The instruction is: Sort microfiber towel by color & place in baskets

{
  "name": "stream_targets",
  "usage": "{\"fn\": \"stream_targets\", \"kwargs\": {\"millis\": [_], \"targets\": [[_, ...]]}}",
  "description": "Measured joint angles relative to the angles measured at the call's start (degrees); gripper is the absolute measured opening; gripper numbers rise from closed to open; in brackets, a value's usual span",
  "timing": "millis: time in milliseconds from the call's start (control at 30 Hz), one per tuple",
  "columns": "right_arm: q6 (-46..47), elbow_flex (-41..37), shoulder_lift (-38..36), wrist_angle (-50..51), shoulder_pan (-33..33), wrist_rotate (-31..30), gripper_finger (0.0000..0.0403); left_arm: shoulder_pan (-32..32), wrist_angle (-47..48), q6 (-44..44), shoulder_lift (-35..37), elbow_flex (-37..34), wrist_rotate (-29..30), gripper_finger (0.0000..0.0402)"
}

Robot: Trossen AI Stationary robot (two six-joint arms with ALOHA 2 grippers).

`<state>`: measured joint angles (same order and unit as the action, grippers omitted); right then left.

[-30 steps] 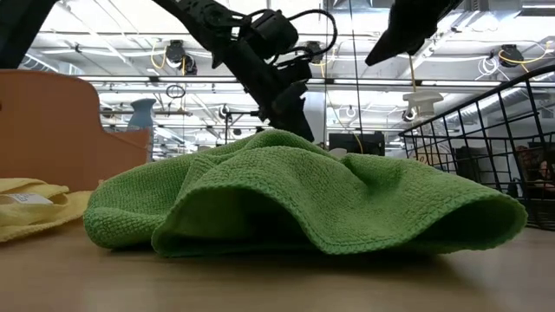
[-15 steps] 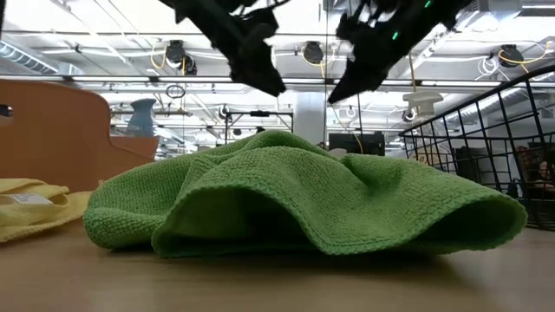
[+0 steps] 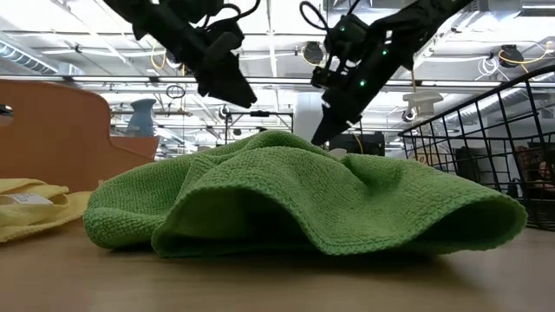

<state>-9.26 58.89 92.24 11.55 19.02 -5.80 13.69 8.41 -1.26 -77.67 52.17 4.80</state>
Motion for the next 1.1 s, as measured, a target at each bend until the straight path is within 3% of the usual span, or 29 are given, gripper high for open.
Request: {"fn": "stream_targets", "kwargs": {"millis": [167, 333, 500, 767, 1100], "targets": [[-1.87, 0.09, 4.32, -3.41, 1.28, -0.29, 0.0237, -0.56, -2.9, 0.0, 0.5, -1.96, -0.03, 0.0198], [-0.76, 0.09, 8.69, -7.94, 2.83, -0.51, 0.0223, -1.28, -3.57, -0.01, 0.46, -2.98, -0.03, 0.0198], [1.9, 0.09, 9.89, -8.52, 3.96, -0.66, 0.0167, -2.55, -3.75, 0.04, 0.48, -3.0, -0.03, 0.0198], [3.27, 0.09, 9.64, -8.3, 3.87, 0.08, 0.0015, -3.23, -3.68, 0.07, 0.48, -3.0, -0.03, 0.0198], [4.1, 0.09, 6.73, -8.06, 3.31, 0.17, 0.0003, -3.23, -3.7, 0.04, 0.48, -3.0, -0.03, 0.0198]]}}
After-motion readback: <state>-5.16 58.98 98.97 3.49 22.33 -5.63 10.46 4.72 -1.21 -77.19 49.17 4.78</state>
